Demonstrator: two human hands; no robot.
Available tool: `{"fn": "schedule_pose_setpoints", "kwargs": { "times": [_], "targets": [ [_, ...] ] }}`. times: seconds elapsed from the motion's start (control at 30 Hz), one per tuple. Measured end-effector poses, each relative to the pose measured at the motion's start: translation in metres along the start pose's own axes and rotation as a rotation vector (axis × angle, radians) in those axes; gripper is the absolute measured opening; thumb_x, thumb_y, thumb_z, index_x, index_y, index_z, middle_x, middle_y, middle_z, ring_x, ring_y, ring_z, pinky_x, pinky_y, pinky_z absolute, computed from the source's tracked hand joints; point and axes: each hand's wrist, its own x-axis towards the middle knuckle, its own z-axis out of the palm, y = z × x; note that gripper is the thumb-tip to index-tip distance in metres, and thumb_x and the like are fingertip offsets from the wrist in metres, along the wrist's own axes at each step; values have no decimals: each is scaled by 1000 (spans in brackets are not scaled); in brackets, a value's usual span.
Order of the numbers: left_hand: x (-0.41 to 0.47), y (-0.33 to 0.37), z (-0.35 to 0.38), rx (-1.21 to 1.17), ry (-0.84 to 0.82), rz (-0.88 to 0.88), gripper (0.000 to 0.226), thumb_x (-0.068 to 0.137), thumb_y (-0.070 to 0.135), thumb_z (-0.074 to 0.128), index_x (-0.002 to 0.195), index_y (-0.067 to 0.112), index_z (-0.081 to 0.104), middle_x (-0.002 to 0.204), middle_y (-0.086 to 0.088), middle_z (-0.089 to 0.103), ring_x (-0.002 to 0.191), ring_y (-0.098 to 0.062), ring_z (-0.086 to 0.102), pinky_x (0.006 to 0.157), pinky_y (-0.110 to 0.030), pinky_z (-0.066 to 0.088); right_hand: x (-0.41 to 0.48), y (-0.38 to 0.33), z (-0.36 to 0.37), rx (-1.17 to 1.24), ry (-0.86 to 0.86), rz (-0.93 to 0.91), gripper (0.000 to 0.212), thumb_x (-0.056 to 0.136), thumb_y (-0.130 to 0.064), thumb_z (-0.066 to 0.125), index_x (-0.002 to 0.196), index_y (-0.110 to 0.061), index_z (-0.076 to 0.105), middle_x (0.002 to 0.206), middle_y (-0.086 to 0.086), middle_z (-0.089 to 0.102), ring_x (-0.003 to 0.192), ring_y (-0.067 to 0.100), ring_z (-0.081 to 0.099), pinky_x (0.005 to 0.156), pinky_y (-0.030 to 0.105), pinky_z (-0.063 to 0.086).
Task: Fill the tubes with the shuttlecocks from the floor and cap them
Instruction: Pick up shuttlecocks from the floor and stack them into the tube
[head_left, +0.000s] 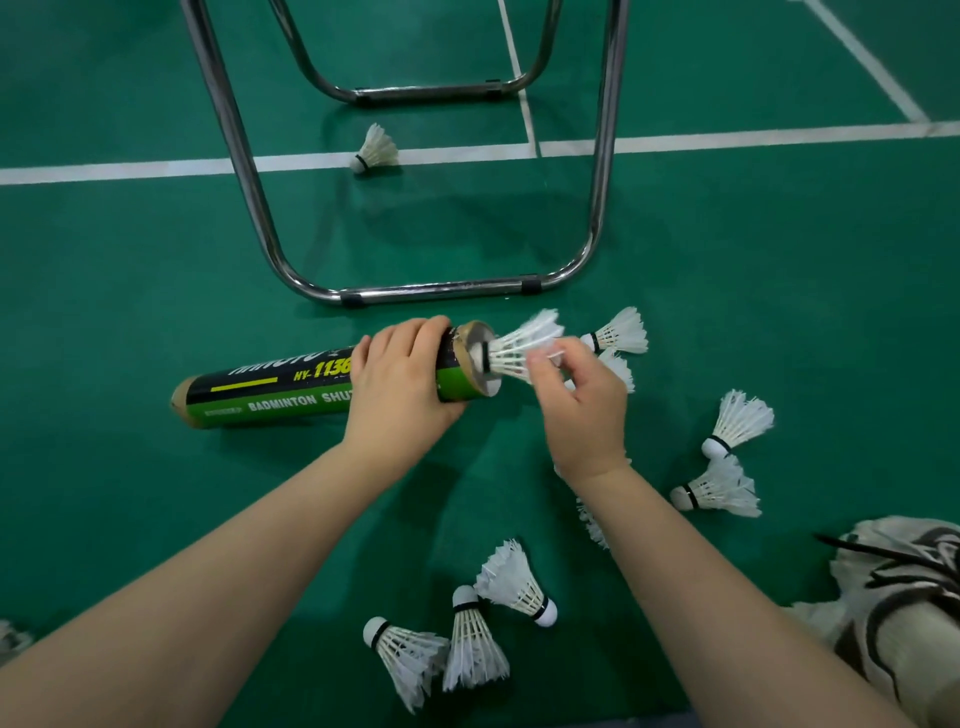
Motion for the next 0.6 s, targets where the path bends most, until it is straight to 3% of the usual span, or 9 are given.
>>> {"fn": "schedule_pose_setpoints", "kwargs": {
  "times": [0.1,0.17,0.27,0.4,0.47,0.53,0.6],
  "targets": [
    [0,5,-1,-5,19,0,72,61,31,79,124,13,50,120,-7,56,112,-32,48,101,-50,31,-3,-8,8,-33,-224,-30,36,89,-31,44,63,-7,52,52,-3,43,52,12,36,52,31,27],
    [-2,6,-1,0,17,10,73,59,29,80,124,12,50,119,-7,56,111,-33,49,100,-50,32,-3,-11,9,10,-342,74,44,87,-41,39,66,-7,56,54,-7,44,54,6,36,54,29,28],
    [-6,3,3,17,33,36,73,57,28,81,122,10,52,117,-10,58,108,-35,52,97,-53,35,1,-10,9,61,-507,200,53,88,-51,42,78,-4,65,69,0,54,68,11,46,63,30,35],
    [-14,8,4,5,93,65,56,64,25,54,117,7,56,111,-13,61,102,-36,55,91,-52,38,5,-9,16,146,-789,352,32,80,-42,63,95,-14,67,97,2,64,98,17,59,90,29,45],
    [-19,10,7,12,95,93,57,60,21,54,115,7,56,109,-13,61,99,-36,57,89,-52,40,6,-8,18,167,-939,368,31,78,-35,64,106,-20,63,108,2,64,110,18,58,97,27,44],
    [-21,10,10,33,98,118,57,59,24,61,114,9,55,107,-11,62,98,-35,57,88,-53,41,6,-7,17,159,-915,339,26,84,-29,64,105,-15,62,101,-1,63,101,13,58,93,23,43],
    [-17,11,11,39,65,104,63,60,31,74,117,11,55,111,-10,61,102,-34,56,91,-52,40,6,-6,15,238,-602,336,38,82,-38,61,91,-2,65,87,0,62,87,11,57,85,27,46]
  ]
}}
